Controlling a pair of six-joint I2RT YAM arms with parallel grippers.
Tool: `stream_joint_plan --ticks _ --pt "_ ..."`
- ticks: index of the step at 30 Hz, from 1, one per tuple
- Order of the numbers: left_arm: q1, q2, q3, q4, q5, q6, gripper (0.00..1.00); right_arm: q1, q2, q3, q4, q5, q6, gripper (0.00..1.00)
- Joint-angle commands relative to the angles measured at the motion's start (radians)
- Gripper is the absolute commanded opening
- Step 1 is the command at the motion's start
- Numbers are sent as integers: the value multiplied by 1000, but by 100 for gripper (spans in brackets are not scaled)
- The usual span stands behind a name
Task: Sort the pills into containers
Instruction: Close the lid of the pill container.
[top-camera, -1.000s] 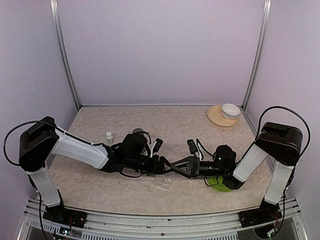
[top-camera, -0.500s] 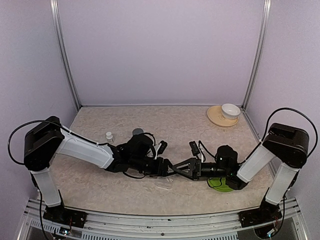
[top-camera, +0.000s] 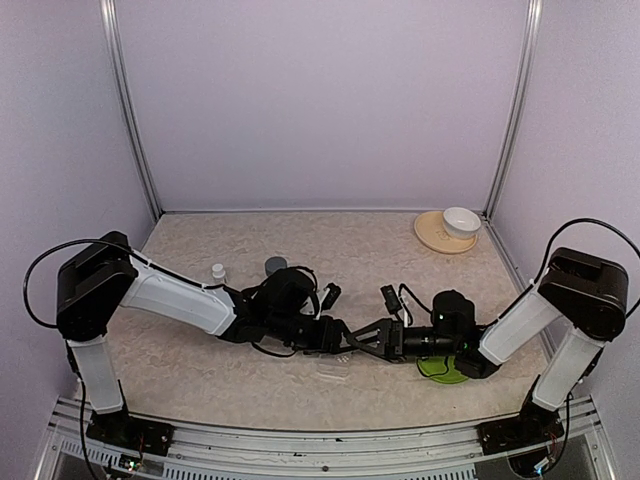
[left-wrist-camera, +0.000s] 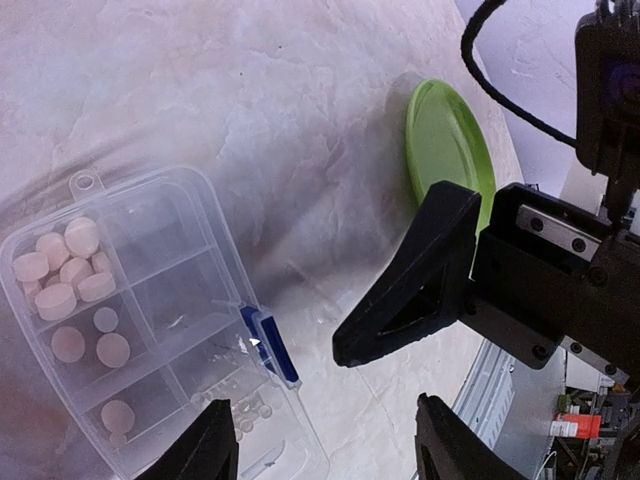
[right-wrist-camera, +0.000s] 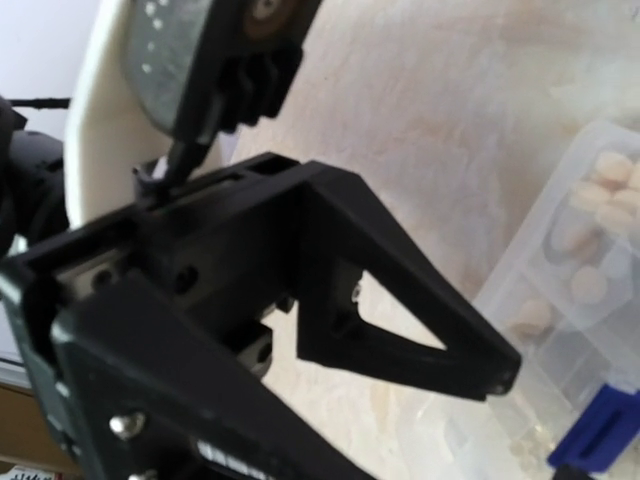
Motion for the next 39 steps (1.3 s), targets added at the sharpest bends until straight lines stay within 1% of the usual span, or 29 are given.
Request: stream_joint_plan --ticks 1,16,27,32,37,39 --pt "-5 25 12 -37 0 14 60 5 24 1 -29 21 2 100" --pt "1 -24 -26 -3 -14 12 61 4 170 41 48 24 41 100" --pt "9 -42 -53 42 1 4 61 0 189 48 82 20 48 100" --pt "8 -29 -56 49 13 -1 61 -5 205 25 184 10 63 100" --pt "6 -22 -56 45 15 -3 60 -8 239 8 332 -10 104 100" --pt "6 -21 -55 42 15 -3 60 -9 238 5 344 -13 110 100"
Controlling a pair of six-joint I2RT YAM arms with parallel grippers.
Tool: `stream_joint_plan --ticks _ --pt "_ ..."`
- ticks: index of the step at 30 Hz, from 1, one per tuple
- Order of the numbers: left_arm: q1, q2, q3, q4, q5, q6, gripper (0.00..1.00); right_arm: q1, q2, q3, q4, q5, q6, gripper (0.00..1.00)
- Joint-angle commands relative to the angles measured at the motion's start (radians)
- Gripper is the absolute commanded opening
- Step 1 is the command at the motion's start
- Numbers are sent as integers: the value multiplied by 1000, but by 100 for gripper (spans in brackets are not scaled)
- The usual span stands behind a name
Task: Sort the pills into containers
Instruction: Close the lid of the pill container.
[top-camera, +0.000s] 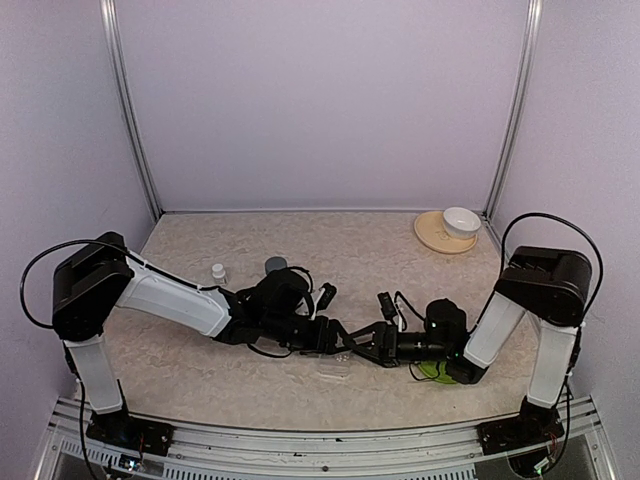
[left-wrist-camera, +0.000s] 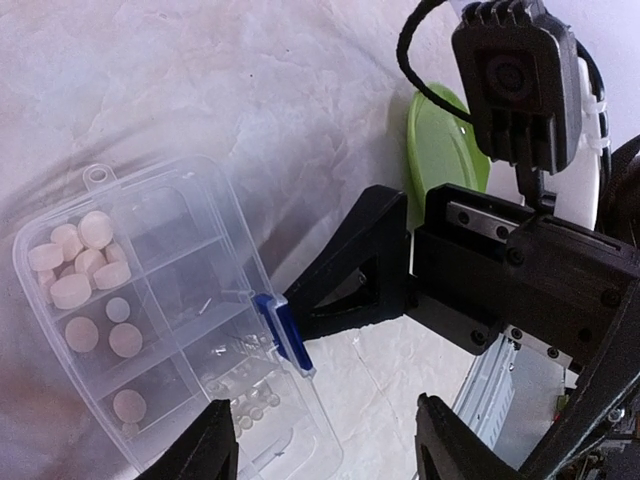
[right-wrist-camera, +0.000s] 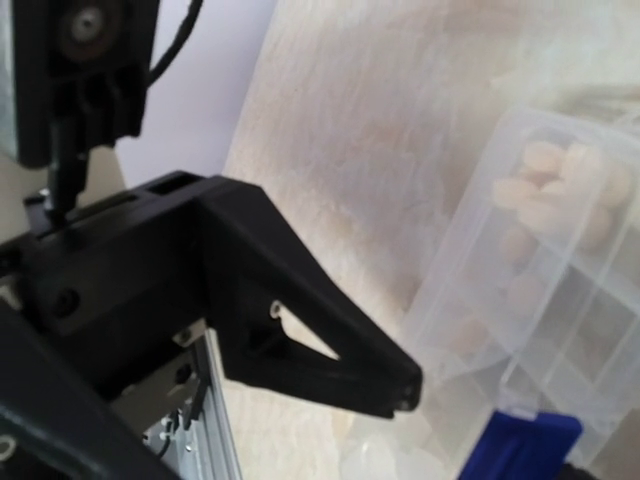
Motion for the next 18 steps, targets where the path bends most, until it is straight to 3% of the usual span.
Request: stream_joint_plan --ticks 1,18 --pt "-4 2 -15 5 13 -3 60 -6 13 -16 121 -23 27 100" --pt "-13 26 4 -28 2 10 57 -10 -122 -64 0 17 -14 100"
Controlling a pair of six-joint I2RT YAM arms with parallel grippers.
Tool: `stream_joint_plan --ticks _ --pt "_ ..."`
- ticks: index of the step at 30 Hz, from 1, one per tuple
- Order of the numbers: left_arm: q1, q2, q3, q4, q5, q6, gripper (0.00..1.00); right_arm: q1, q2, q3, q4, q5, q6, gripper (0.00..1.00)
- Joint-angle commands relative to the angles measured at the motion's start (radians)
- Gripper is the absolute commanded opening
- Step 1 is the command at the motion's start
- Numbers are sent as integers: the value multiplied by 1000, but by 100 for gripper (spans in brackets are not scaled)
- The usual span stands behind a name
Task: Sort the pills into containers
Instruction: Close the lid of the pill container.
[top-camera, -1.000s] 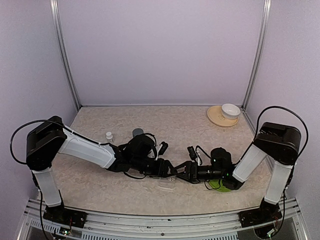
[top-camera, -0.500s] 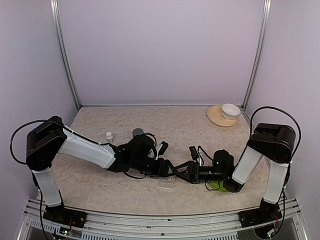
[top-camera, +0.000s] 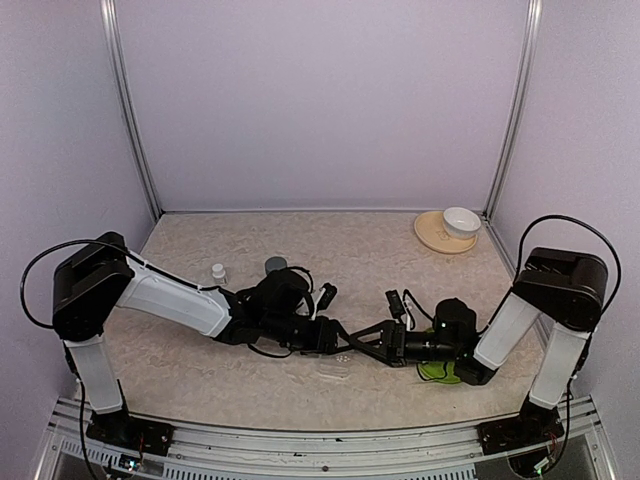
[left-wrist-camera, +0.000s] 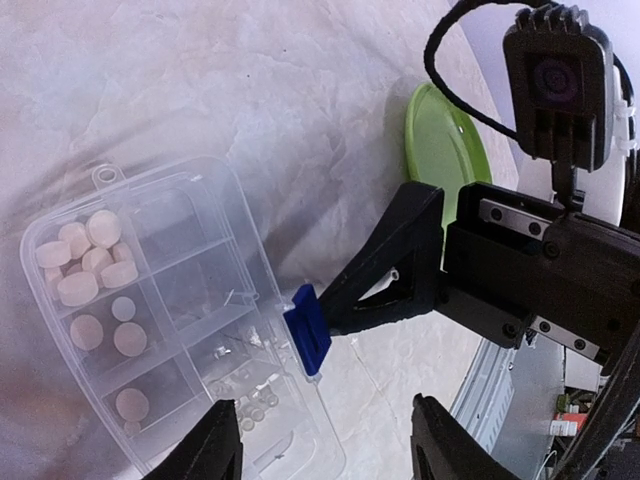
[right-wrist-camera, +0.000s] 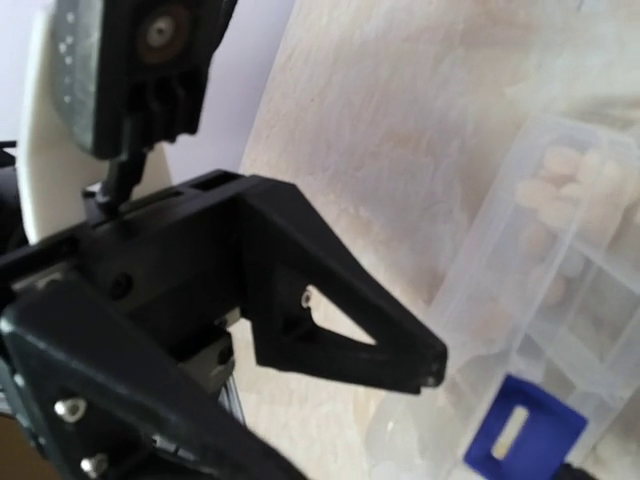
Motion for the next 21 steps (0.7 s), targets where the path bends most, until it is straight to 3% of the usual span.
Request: stream_joint_plan --ticks 1,21 --pt "-13 28 7 -33 -1 8 57 -5 -40 -10 9 6 -19 100" --pt "-20 65 37 -58 9 14 52 -7 -1 19 -68 34 7 100"
